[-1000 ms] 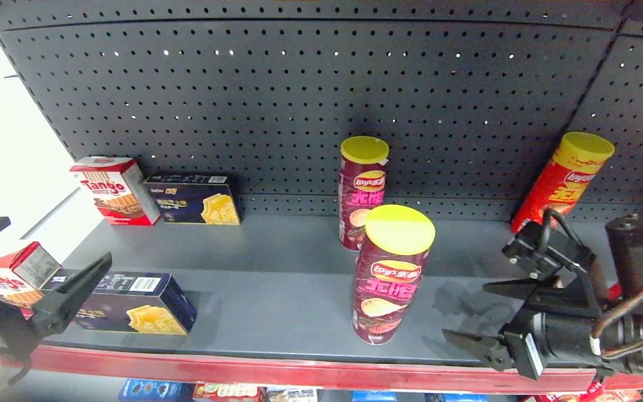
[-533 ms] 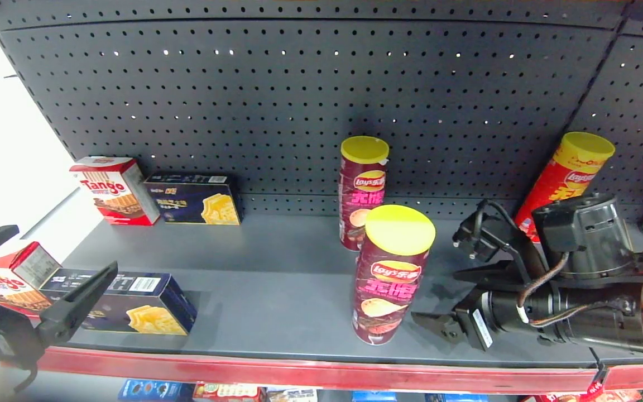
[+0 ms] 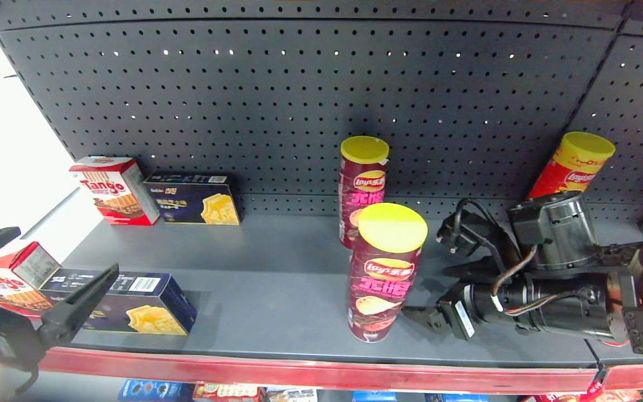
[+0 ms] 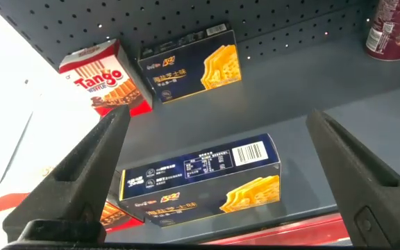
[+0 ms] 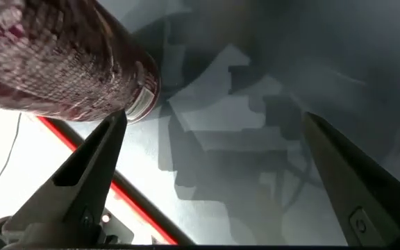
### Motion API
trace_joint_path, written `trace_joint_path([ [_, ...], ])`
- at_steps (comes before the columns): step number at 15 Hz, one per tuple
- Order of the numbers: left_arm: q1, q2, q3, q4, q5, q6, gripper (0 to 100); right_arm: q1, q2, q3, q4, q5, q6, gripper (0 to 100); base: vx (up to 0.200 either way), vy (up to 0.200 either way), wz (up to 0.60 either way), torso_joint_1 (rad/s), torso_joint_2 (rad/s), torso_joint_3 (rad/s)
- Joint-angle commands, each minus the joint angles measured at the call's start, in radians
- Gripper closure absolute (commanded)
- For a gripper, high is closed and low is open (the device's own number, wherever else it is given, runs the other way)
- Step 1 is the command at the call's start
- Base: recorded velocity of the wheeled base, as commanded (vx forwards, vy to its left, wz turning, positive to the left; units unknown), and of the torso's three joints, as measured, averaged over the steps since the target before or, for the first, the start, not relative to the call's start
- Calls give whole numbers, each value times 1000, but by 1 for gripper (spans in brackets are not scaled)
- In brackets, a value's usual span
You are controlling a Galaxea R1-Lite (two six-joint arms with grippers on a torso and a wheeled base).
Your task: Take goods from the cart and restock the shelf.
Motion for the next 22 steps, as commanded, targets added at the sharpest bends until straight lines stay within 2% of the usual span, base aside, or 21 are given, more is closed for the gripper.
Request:
trace_joint_path([
  [1, 0, 2, 0, -1, 1, -1, 0, -1, 12, -3, -6, 0, 0, 0, 0, 0, 0, 0, 0, 0],
  [5, 1, 2, -2, -1, 2, -1, 0, -9, -45, 32, -4, -8, 0, 0, 0, 0, 0, 0, 0, 0],
  [22, 1, 0, 17, -1, 1, -1, 0, 26, 42, -53, -8, -9, 0, 0, 0, 0, 0, 0, 0, 0],
])
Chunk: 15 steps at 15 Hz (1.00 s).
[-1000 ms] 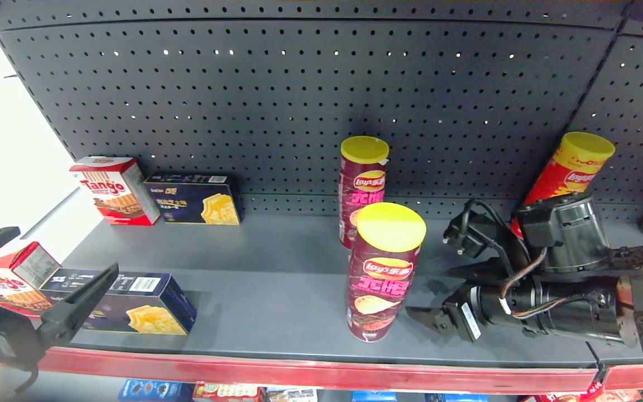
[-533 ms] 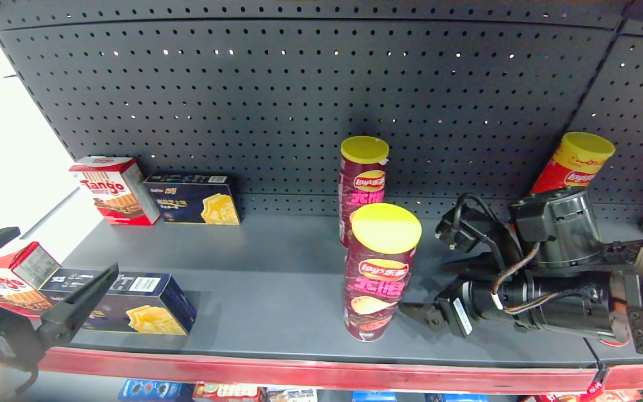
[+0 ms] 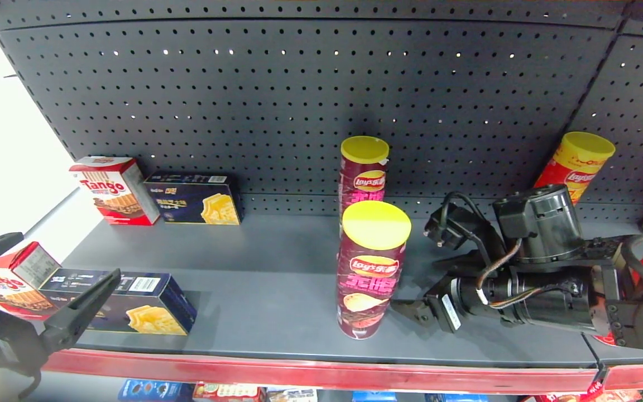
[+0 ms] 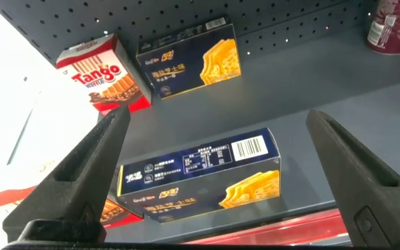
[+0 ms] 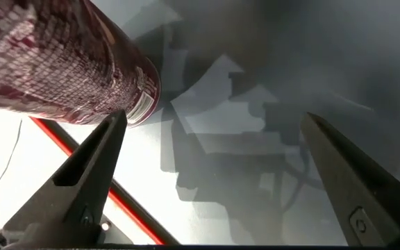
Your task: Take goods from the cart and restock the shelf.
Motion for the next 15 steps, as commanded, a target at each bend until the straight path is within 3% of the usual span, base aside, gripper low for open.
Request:
trace_joint_path([
  [1, -1, 1, 2, -1, 0, 0, 0, 0, 14, -8, -1, -1, -1, 0, 0, 0, 0, 0, 0, 0],
  [6, 0, 1, 7, -1, 0, 0, 0, 3, 12, -14, -14, -2, -1, 0, 0, 0, 0, 0, 0, 0],
  [9, 0, -7, 7, -1, 2, -2, 0, -39, -92, -12, -41, -22, 3, 0, 0, 0, 0, 0, 0, 0],
  [12, 2, -27, 7, -2, 2, -2, 0, -150, -310, -2, -40, -33, 6, 0, 0, 0, 0, 0, 0, 0],
  [15, 8, -121, 9, -1, 2, 1, 0, -352, -594, 41, -38, -62, 7, 0, 0, 0, 0, 0, 0, 0],
])
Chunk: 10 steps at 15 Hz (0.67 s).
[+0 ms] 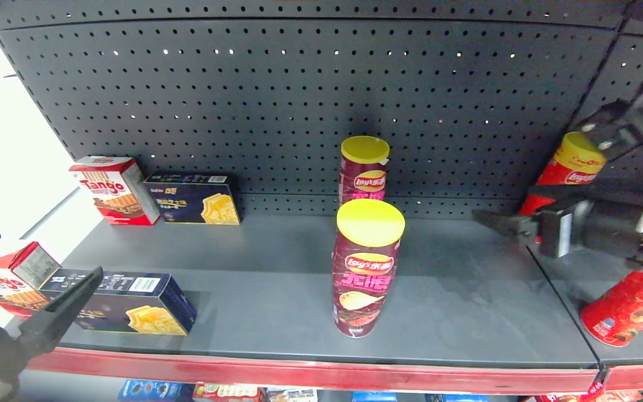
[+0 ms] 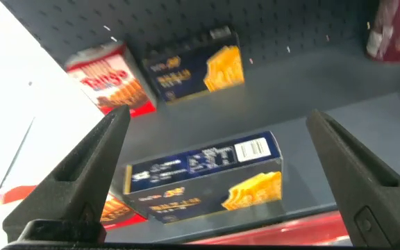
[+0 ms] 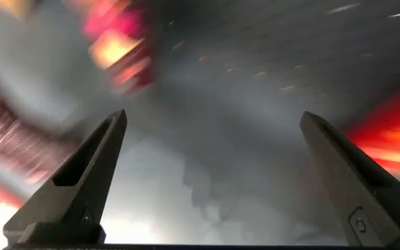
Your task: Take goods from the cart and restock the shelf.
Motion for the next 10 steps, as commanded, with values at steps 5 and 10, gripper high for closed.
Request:
trace_joint_path([
  [5, 13, -456, 63, 238, 6, 60, 0, -297, -777, 370, 24, -24, -1, 0, 0, 0, 0, 0, 0, 0],
  [10, 62, -781, 86, 564, 20, 42, 0, -370, -1202, 761, 169, -56, 60, 0, 0, 0, 0, 0, 0, 0],
])
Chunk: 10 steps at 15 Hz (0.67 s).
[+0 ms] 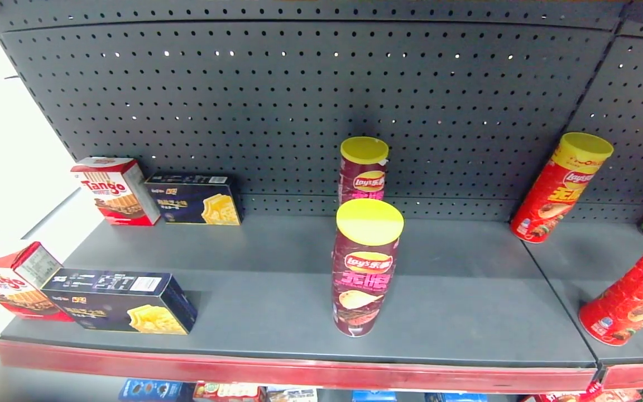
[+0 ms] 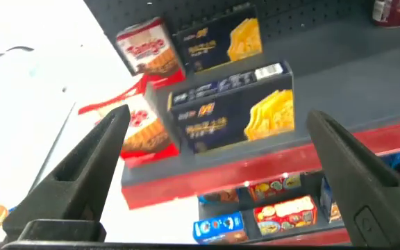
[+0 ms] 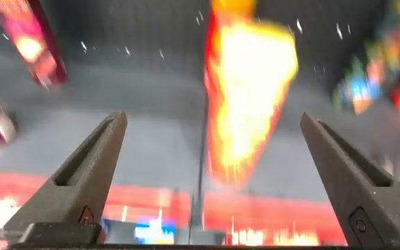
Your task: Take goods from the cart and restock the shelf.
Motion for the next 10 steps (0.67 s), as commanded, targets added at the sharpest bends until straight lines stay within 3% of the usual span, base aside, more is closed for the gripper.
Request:
trace_joint_path([
  [1, 31, -158, 21, 76, 5, -20, 0, -56, -291, 271, 11, -44, 63, 0, 0, 0, 0, 0, 0, 0],
  [2, 29, -158, 47, 71, 6, -24, 0, -56, -288, 323, -63, -86, 81, 0, 0, 0, 0, 0, 0, 0],
  [4, 29, -158, 133, 2, 8, -24, 0, -56, -288, 348, -5, -113, 123, 0, 0, 0, 0, 0, 0, 0],
  [7, 29, -158, 283, -111, 14, -27, 0, -55, -288, 348, 90, 68, 124, 0, 0, 0, 0, 0, 0, 0],
  [10, 29, -158, 283, -12, 10, -53, 0, -56, -286, 348, 110, 107, 89, 0, 0, 0, 0, 0, 0, 0],
])
